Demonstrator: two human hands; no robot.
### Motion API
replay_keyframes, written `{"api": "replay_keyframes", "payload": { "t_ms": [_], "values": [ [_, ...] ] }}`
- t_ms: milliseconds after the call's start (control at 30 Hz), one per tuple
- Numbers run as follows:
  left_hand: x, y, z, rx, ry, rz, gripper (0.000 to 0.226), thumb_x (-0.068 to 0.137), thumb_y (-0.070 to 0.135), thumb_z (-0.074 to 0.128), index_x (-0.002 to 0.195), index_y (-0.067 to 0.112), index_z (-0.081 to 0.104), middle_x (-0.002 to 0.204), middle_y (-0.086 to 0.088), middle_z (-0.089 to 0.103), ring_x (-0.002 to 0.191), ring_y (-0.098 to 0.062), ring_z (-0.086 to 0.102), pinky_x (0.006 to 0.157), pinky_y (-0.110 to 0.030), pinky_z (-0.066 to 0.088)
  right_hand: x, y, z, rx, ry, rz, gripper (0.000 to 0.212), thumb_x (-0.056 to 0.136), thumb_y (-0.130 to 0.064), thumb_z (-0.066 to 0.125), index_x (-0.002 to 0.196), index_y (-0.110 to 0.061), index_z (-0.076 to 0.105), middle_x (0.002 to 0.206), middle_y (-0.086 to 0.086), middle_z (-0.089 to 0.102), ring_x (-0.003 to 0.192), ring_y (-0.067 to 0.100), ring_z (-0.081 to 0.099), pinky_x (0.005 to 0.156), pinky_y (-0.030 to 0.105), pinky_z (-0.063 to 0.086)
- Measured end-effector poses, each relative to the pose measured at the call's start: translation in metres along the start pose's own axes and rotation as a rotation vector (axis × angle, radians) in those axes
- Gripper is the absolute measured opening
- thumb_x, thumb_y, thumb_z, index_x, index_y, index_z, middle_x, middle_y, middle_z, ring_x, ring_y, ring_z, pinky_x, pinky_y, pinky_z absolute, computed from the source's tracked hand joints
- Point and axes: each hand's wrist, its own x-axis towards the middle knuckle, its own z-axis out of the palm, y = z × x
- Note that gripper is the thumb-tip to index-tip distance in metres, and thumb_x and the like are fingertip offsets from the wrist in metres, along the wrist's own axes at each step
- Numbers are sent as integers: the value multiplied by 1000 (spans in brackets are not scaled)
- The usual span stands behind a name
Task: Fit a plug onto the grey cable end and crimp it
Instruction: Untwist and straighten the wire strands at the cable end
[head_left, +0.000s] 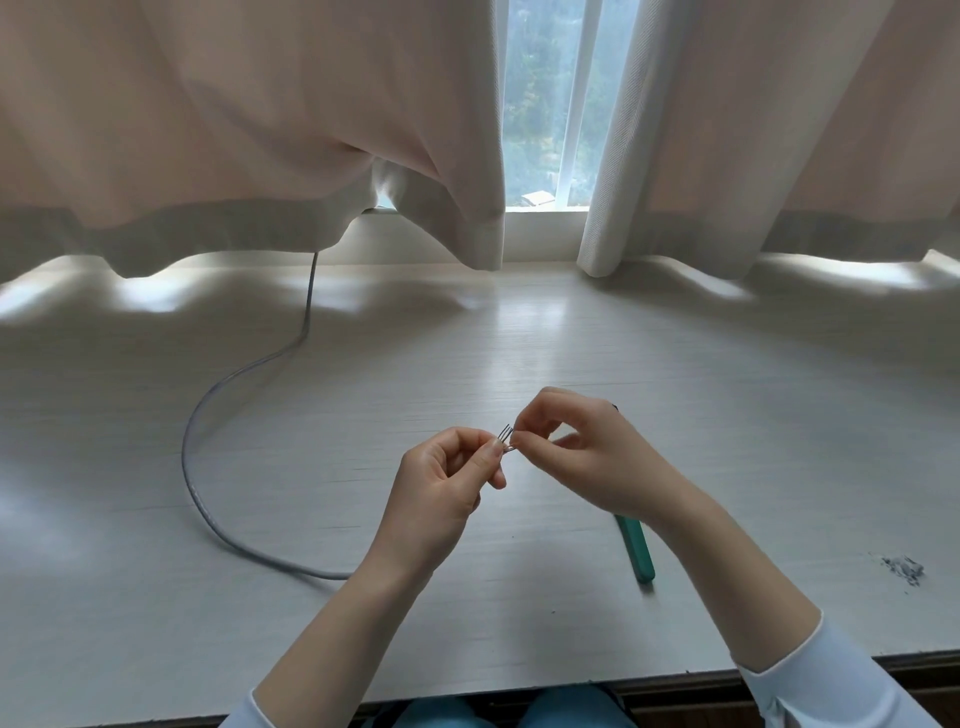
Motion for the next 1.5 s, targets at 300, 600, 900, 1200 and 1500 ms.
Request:
{"api": "replay_keyframes", "payload": {
  "t_ms": [300,600,900,1200,1500],
  "values": [
    [-1,0,0,25,9,-11,15,90,18,64,76,18,68,57,7,62,41,-3,36,42,-11,32,4,-2,-12,-289,-108,-169,8,87,-21,66,82,-17,70,84,-10,63,80,9,62,75,40,53],
    [-2,2,0,-9,-10,-20,15,91,17,62,78,18,69,57,6,62,42,-6,35,42,-14,31,-4,8,-1,186,-54,145,12,84,-17,69,72,-17,71,63,-7,66,63,9,63,65,26,57],
    [-2,4,-1,-61,-43,-47,18,90,17,63,74,21,71,58,5,61,42,-6,34,40,-13,30,-1,6,2,537,-189,359,17,91,-7,58,76,-7,67,69,7,60,69,15,62,63,33,58],
    [-4,3,-1,-51,-61,-50,19,91,14,62,74,19,69,57,5,59,41,-7,32,40,-13,28,-4,6,9,292,7,203,11,88,-8,62,78,-5,67,72,12,64,68,15,60,71,37,57],
    [-3,4,1,-44,-42,-32,18,90,19,63,74,22,71,58,6,60,42,-7,33,40,-14,29,-10,4,25,83,226,-22,11,90,-6,60,79,-6,61,72,-8,58,70,4,54,57,21,45]
  ]
}}
